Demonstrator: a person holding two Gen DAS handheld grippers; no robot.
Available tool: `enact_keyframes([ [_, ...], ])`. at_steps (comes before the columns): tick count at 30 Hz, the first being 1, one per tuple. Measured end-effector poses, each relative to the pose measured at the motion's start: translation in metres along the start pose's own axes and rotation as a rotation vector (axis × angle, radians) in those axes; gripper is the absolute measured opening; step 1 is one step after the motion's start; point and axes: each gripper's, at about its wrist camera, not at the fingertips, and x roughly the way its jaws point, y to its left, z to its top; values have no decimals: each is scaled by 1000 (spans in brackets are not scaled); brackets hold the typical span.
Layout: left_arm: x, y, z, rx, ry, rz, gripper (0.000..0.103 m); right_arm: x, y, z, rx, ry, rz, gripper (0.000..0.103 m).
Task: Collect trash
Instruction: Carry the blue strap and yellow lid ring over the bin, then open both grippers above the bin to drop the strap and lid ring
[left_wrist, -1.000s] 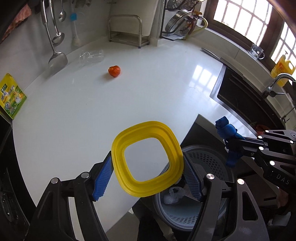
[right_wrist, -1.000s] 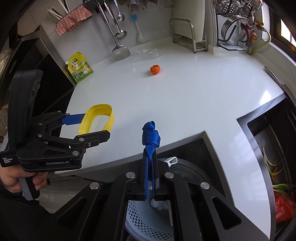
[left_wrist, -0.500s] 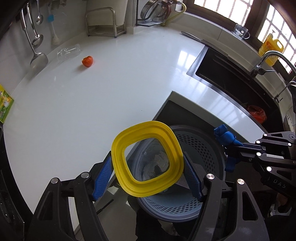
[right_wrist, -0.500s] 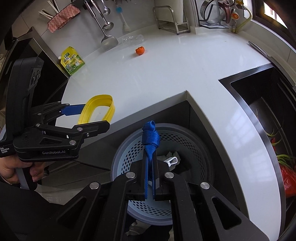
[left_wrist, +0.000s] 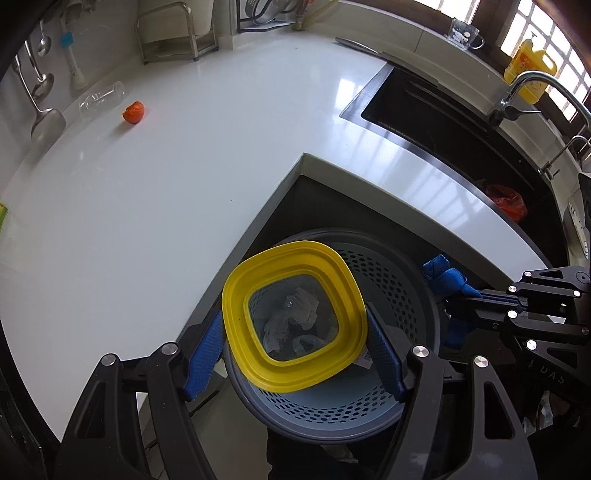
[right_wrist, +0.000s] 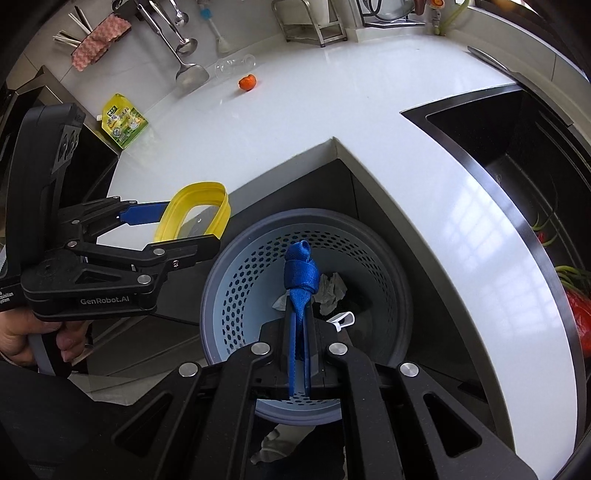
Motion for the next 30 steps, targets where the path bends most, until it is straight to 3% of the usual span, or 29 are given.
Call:
enact_keyframes([
  [11,29,-12,-11,33,64,-4,70,24,-9,-13,4,67,-15,3],
  [30,98,-3,-41,89,200,28,70,102,-2,-20,-56,225,-97,4],
])
